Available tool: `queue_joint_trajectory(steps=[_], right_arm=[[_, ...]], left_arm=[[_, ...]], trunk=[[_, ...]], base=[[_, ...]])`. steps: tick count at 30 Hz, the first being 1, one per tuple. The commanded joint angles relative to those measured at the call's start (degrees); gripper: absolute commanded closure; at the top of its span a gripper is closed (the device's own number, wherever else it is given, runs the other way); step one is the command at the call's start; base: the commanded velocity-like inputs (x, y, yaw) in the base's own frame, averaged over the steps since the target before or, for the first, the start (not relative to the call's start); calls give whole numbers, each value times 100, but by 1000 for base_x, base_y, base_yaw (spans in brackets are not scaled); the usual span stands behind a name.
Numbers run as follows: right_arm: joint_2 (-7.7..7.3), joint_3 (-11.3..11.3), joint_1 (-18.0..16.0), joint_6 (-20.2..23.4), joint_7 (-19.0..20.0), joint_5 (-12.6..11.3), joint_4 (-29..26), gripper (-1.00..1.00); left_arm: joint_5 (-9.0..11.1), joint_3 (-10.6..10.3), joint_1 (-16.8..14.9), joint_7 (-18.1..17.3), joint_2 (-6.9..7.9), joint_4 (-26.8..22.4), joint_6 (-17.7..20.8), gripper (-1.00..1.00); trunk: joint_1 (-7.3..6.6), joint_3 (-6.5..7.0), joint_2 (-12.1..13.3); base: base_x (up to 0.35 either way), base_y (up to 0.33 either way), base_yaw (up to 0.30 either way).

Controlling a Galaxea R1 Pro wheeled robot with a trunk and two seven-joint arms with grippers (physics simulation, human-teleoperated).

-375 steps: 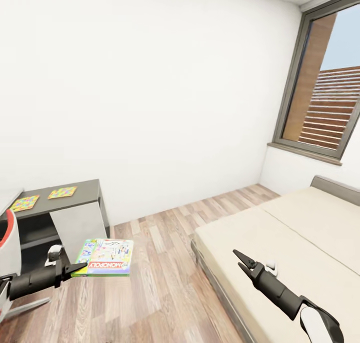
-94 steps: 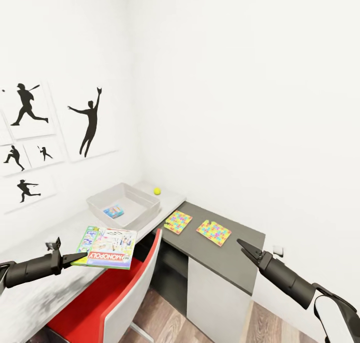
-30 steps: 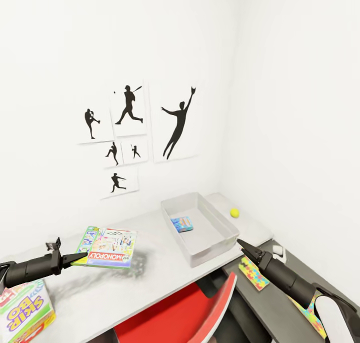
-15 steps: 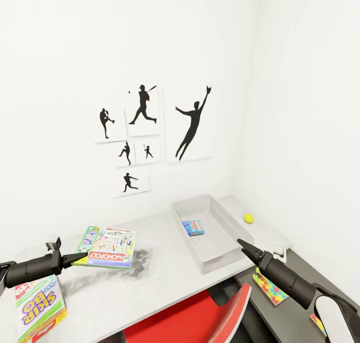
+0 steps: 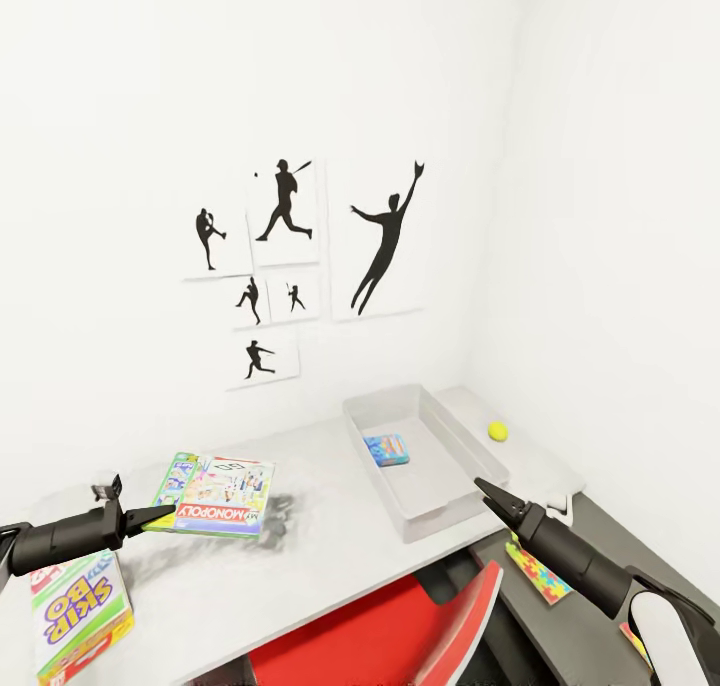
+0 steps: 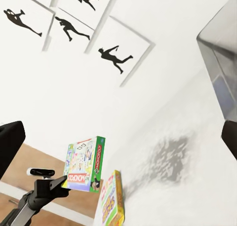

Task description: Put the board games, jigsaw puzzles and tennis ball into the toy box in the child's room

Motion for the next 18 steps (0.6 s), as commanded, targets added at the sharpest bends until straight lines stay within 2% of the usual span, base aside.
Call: queue_joint_trajectory(steps=[1, 18], right_arm=[[1, -8, -2, 36, 13, -7, 1, -100], [1, -26, -1, 36, 23, -7, 1, -100]], left_arm=[[-1, 2, -2, -24, 0, 1, 60, 100], [-1, 8, -2, -24, 3, 1, 60, 100]], trunk=[[2, -11, -5], [2, -63, -5]], base=[[57, 0, 0], [93, -17, 0]])
